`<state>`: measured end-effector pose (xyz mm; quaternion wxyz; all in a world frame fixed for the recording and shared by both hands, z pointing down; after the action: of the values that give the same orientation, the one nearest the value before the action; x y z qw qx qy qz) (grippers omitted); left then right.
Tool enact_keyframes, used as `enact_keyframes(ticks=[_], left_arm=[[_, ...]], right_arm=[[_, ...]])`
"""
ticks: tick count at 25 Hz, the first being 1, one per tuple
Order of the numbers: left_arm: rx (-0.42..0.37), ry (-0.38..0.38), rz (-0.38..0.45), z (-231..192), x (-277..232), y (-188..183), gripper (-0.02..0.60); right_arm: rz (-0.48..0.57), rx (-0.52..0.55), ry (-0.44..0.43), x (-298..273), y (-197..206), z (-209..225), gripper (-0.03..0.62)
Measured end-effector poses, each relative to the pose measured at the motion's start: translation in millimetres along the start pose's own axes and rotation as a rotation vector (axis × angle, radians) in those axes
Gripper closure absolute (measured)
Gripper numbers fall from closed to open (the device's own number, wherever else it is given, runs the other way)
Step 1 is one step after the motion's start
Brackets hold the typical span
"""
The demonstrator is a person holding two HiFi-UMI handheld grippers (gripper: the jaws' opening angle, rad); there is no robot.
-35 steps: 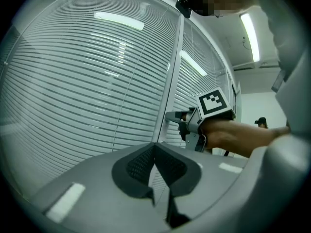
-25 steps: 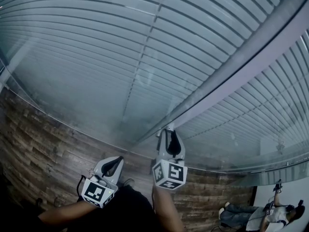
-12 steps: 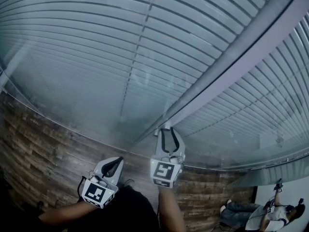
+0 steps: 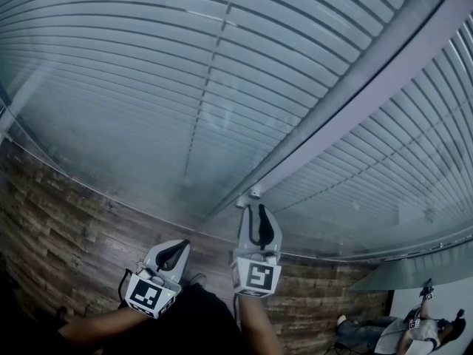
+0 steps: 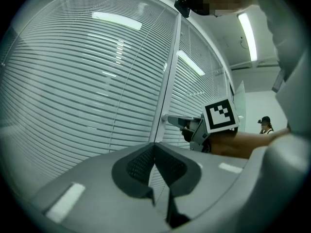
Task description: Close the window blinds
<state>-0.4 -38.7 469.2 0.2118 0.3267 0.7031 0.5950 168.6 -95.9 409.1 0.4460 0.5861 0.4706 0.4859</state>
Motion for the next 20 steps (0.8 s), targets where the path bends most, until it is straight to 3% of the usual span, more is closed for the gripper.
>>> enact_keyframes(ticks=[5, 14, 20], left_arm=[[-0.011, -0.002, 0.005, 3, -6, -7, 0.581], [-0.028, 0.04, -0.005, 15, -15, 3, 0.581], [-0.014, 0.082, -0.005, 31, -27, -2, 0.581]], right_arm=[[0.005, -0.045, 0.074, 16, -4, 18, 0.589], [-0.006, -0.063, 0.068, 36, 7, 18, 0.592], [0.021, -0.035, 0.061, 50, -9, 13, 0.592]])
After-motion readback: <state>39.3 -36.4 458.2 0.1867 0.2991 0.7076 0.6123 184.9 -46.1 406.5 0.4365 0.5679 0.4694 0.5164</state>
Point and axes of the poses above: the fingertips, and each gripper's own axes: x backward along the fingers, z to its right, y out of its underside, the point moved 3 cm from there along x, backward along the fingers, and after that the axes turned 11 degrees about z, right-handed, at the moved point
